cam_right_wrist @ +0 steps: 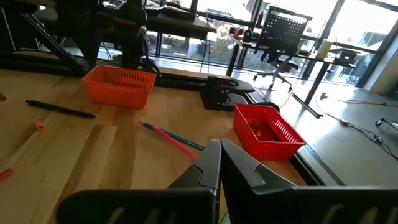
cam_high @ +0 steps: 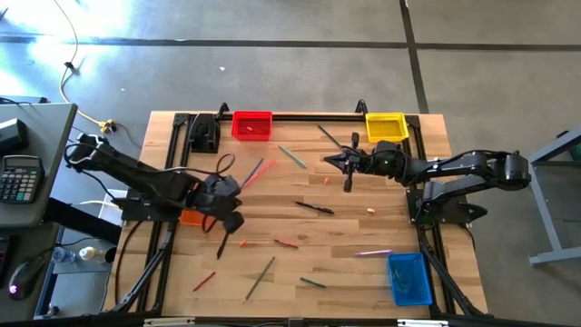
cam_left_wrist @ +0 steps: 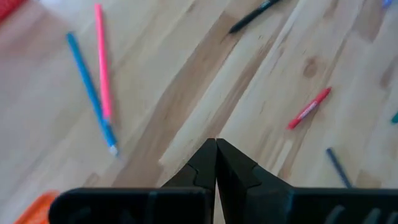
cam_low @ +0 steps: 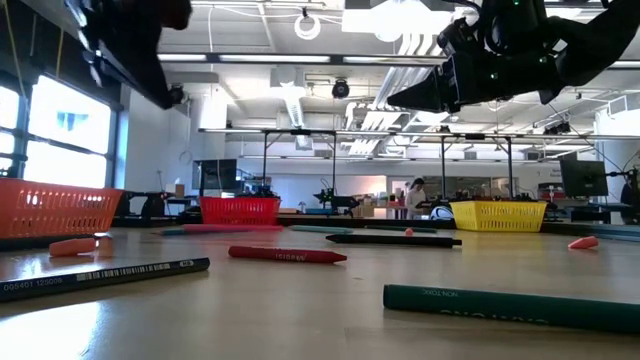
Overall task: Sort crayons/erasers/pens/pencils in bins
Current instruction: Put the pink pencil into the orange basket
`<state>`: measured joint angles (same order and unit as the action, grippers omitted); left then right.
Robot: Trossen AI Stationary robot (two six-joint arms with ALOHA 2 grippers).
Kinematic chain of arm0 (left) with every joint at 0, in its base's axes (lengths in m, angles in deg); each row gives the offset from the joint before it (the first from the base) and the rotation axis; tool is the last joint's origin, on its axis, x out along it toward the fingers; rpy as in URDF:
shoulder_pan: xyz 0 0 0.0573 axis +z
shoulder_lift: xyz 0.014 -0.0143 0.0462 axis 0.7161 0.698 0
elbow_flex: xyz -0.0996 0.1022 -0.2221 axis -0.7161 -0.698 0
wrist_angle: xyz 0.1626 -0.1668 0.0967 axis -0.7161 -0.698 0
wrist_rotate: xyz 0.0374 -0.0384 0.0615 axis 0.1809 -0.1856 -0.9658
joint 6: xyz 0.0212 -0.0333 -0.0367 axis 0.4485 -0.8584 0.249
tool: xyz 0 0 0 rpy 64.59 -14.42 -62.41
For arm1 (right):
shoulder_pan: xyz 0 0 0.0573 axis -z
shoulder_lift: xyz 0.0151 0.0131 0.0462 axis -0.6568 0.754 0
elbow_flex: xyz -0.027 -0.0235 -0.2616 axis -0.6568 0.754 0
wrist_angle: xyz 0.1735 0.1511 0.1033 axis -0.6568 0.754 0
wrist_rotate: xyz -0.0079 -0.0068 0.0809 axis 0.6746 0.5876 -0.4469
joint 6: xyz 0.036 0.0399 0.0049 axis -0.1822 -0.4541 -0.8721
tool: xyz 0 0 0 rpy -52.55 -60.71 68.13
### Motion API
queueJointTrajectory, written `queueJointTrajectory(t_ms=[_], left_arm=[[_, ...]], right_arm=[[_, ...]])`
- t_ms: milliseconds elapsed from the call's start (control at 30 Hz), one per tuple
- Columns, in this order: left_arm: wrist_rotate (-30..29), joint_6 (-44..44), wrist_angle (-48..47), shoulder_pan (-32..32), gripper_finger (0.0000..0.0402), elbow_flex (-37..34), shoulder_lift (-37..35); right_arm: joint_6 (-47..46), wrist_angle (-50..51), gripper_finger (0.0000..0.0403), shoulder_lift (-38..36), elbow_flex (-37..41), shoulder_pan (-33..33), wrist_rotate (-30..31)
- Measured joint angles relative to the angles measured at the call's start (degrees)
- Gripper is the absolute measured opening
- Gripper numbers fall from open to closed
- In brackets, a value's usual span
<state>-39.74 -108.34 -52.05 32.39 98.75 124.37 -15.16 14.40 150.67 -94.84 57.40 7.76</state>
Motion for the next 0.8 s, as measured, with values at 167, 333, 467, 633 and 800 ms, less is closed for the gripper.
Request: queueJointTrajectory(t_ms=[167, 333, 467, 633, 800], left_arm=[[-0.8, 1.86, 1.57, 0.32, 0.0, 0.04, 1.4], [1.99, 10.05, 6.0, 6.79, 0.0, 0.05, 6.56], [7.8, 16.97, 11.46, 14.25, 0.0, 0.07, 10.37], [12.94, 19.7, 13.74, 24.37, 0.0008, 0.05, 15.48], [17.12, 24.58, 14.63, 30.28, 0.0044, 0.02, 21.25]], right_arm=[[-0.49, -0.6, 0.0, 0.01, 0.0, 0.0, -0.01], [-1.3, -0.88, 0.0, 0.04, 0.0, 0.0, -0.01], [-1.51, -0.41, 0.0, 0.04, 0.02, 0.0, -0.04], [-1.46, 0.15, 0.0, 0.04, 0.04, 0.0, -0.02], [-1.33, 0.28, 0.0, 0.04, 0.04, 0.0, -0.01]])
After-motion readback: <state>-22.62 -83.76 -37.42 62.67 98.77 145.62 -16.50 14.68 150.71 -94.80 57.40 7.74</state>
